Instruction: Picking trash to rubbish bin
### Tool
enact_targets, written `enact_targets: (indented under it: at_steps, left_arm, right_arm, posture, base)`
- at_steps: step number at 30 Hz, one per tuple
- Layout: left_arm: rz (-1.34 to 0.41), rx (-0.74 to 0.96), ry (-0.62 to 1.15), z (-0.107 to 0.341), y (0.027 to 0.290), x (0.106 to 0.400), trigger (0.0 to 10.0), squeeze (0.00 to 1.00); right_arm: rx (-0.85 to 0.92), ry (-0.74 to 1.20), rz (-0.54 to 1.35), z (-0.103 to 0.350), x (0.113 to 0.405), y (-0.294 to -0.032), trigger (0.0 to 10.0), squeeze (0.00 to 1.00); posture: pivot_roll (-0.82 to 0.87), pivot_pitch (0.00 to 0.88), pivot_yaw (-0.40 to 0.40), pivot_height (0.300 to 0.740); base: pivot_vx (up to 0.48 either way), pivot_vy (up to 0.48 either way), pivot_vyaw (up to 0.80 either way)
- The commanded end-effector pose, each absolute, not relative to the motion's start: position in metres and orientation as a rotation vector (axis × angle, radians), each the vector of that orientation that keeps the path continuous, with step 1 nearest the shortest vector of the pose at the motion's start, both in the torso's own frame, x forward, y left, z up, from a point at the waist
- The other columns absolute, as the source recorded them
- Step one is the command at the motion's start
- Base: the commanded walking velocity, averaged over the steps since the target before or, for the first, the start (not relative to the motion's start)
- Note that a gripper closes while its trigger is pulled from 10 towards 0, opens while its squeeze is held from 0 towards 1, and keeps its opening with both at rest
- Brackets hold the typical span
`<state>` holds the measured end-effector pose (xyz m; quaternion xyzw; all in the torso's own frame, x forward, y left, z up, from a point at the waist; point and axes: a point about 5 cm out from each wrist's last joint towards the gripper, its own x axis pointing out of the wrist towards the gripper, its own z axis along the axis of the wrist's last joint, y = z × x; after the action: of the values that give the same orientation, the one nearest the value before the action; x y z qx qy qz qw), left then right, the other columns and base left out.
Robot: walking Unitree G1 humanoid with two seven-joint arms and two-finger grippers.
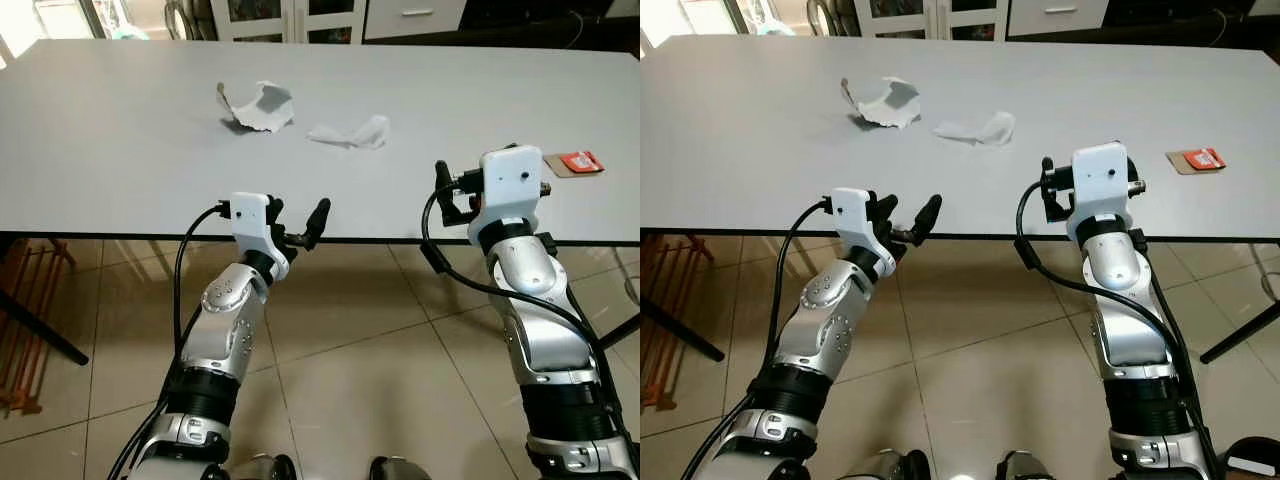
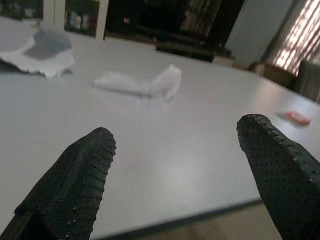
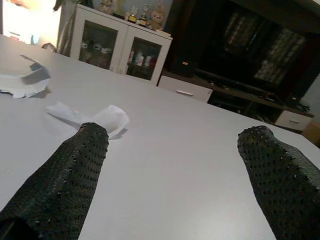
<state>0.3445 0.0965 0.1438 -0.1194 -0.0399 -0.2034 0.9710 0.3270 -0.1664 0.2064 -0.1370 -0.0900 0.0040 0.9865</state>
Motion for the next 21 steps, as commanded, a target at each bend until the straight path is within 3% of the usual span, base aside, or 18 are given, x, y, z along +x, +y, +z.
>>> enact_targets:
  at_steps: [1, 14, 21]
  left_arm:
    - [-0.397, -0.246, -0.079, 0.143, 0.094, 0.347, 10.0, 0.00]
    - [-0.384, -0.278, -0.062, 0.135, 0.081, 0.343, 10.0, 0.00]
    - [-0.316, -0.234, -0.062, 0.134, 0.107, 0.344, 10.0, 0.00]
  right_arm:
    - [-0.269, -0.159, 0.023, 0.206, 0.330, -0.168, 10.0, 0.00]
    - [-0.268, -0.144, 0.072, 0.202, 0.329, -0.157, 10.0, 0.00]
    - [-0.241, -0.138, 0.146, 0.199, 0.335, -0.132, 10.0, 0.00]
  posture:
    - [-0.16, 0.058, -0.025, 0.740]
    - [-0.16, 0.055, -0.052, 0.740]
    - [-0.09, 0.076, -0.101, 0.740]
  base:
    - [0.000, 0.000, 0.00]
    - [0.000, 0.000, 0.00]
    - [0.000, 0.000, 0.00]
